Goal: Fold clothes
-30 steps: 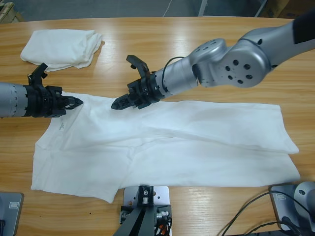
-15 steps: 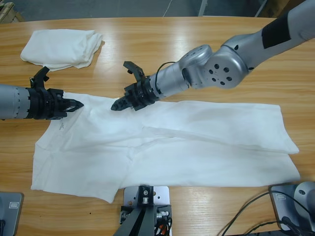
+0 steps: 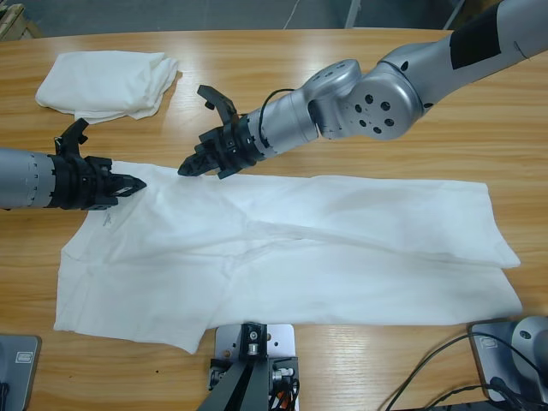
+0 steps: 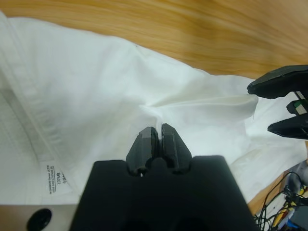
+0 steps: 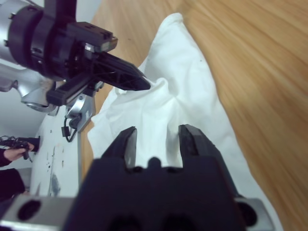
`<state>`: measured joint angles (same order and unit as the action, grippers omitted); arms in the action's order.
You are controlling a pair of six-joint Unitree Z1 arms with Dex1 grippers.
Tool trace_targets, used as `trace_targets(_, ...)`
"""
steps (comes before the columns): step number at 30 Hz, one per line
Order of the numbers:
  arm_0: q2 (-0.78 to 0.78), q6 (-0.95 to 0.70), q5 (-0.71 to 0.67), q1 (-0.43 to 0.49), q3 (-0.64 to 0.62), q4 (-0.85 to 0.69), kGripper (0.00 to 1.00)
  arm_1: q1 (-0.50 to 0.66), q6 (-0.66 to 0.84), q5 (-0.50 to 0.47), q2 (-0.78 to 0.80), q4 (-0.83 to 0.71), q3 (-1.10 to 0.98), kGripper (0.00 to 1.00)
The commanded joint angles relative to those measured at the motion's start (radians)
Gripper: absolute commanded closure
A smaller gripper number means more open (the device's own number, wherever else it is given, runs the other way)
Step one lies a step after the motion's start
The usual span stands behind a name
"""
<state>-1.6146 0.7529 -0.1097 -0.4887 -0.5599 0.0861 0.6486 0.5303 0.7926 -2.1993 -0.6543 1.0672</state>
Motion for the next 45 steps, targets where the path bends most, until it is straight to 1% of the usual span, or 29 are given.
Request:
trace_targets(1,-0.031,0.01,0.007,-0.008,0.038,0.015,1.0,0.005,0.013,0.011,-0.053,0.02,-0.026,0.616)
trace_targets(3,-0.031,0.01,0.007,-0.008,0.04,0.015,1.0,0.005,0.012,0.008,-0.053,0.019,-0.038,0.579)
trace_targets(9,-0.031,0.014,0.007,-0.008,0.052,0.026,1.0,0.005,0.01,-0.002,-0.057,-0.005,-0.078,0.57)
trace_targets(11,-0.031,0.014,0.007,-0.008,0.053,0.027,1.0,0.005,0.01,-0.009,-0.056,-0.006,-0.077,0.505)
trace_targets(14,-0.029,0.014,0.007,-0.008,0.054,0.027,1.0,0.005,0.01,-0.023,-0.056,-0.01,-0.078,0.37)
trace_targets(15,-0.028,0.016,0.007,-0.008,0.055,0.027,1.0,0.005,0.01,-0.027,-0.056,-0.01,-0.08,0.354)
trace_targets(21,-0.034,0.017,0.007,-0.008,0.057,0.029,1.0,0.005,0.008,-0.032,-0.061,-0.031,-0.11,0.345)
trace_targets(22,-0.035,0.018,0.007,-0.008,0.056,0.03,1.0,0.005,0.008,-0.031,-0.063,-0.032,-0.107,0.355)
trace_targets(23,-0.036,0.02,0.007,-0.008,0.056,0.03,1.0,0.005,0.008,-0.03,-0.065,-0.033,-0.103,0.399)
trace_targets(24,-0.036,0.022,0.008,-0.008,0.056,0.03,1.0,0.005,0.007,-0.028,-0.067,-0.038,-0.1,0.492)
trace_targets(25,-0.036,0.023,0.008,-0.008,0.056,0.03,1.0,0.005,0.005,-0.026,-0.07,-0.046,-0.098,0.608)
trace_targets(26,-0.036,0.023,0.01,-0.008,0.057,0.03,1.0,0.005,0.004,-0.026,-0.072,-0.047,-0.098,0.654)
trace_targets(27,-0.036,0.023,0.01,-0.008,0.057,0.031,1.0,0.005,0.002,-0.027,-0.074,-0.047,-0.096,0.743)
trace_targets(28,-0.036,0.024,0.012,-0.008,0.059,0.03,1.0,0.005,0.001,-0.029,-0.077,-0.046,-0.097,0.802)
trace_targets(29,-0.036,0.025,0.012,-0.008,0.061,0.032,1.0,0.005,-0.003,-0.03,-0.082,-0.046,-0.098,0.95)
trace_targets(30,-0.036,0.025,0.012,-0.008,0.063,0.032,1.0,0.005,-0.006,-0.03,-0.086,-0.045,-0.098,1.0)
trace_targets(35,-0.036,0.025,0.013,-0.008,0.064,0.036,1.0,0.005,-0.004,-0.044,-0.074,-0.034,-0.097,1.0)
trace_targets(38,-0.034,0.025,0.012,-0.008,0.059,0.038,1.0,0.005,-0.006,-0.052,-0.028,-0.023,-0.096,1.0)
trace_targets(45,0.002,0.017,0.01,-0.018,0.049,0.038,1.0,0.005,-0.006,-0.066,0.112,0.067,-0.096,1.0)
